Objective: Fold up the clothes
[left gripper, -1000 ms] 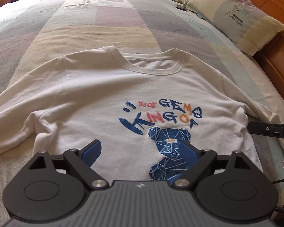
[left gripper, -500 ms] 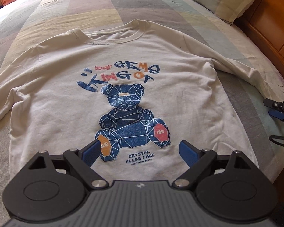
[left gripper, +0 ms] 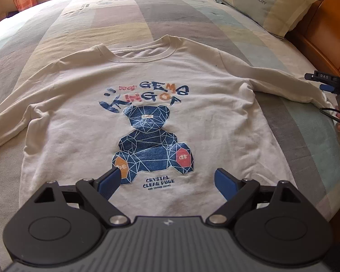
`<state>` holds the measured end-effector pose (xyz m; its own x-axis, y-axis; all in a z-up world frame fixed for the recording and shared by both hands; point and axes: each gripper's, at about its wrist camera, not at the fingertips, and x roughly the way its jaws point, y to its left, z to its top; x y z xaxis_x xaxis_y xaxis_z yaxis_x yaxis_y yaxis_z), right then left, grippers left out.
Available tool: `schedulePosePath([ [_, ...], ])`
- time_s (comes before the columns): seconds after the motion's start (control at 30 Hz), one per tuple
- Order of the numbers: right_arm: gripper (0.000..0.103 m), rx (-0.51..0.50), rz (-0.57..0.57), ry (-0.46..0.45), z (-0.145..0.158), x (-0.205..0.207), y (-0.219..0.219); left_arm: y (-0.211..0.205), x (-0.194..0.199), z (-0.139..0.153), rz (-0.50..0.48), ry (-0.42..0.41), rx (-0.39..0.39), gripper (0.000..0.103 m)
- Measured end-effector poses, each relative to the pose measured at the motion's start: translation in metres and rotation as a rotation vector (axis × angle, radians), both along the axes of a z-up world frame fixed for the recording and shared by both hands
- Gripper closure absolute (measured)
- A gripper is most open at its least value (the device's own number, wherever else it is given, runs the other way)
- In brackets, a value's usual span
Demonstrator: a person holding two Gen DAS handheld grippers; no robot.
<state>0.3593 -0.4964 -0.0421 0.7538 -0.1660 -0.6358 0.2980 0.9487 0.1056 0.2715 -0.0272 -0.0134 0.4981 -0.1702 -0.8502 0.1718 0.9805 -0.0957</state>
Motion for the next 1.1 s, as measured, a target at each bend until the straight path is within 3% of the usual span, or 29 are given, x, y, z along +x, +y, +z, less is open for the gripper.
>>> schedulePosePath([
  [0.1, 0.017, -0.009, 0.014, 0.019, 0.004, 0.017, -0.015, 0.001, -0.003, 0.004, 0.013, -0.007, 0.008, 0.014],
  [0.4, 0.014, 0.079, -0.004, -0.06, 0.039, -0.049, -0.056, 0.0, -0.001, 0.0, 0.037, 0.015, 0.013, 0.014],
  [0.67, 0.009, -0.131, 0.068, 0.003, 0.026, -0.141, -0.016, -0.023, 0.01, -0.007, -0.05, 0.042, 0.027, 0.014],
  [0.8, 0.009, 0.03, 0.152, -0.025, 0.012, -0.156, 0.013, -0.034, 0.013, -0.006, -0.094, 0.04, 0.033, 0.014],
  [0.87, 0.009, 0.098, 0.193, -0.026, 0.003, -0.149, 0.026, -0.036, 0.011, -0.005, -0.107, 0.039, 0.037, 0.014],
  [0.97, 0.009, 0.116, 0.215, 0.017, -0.011, -0.13, 0.04, -0.034, 0.007, -0.003, -0.102, 0.034, 0.05, 0.013],
  [1.1, 0.009, 0.03, 0.138, 0.097, -0.022, -0.112, 0.037, -0.025, 0.0, -0.002, -0.075, 0.031, 0.051, 0.013],
])
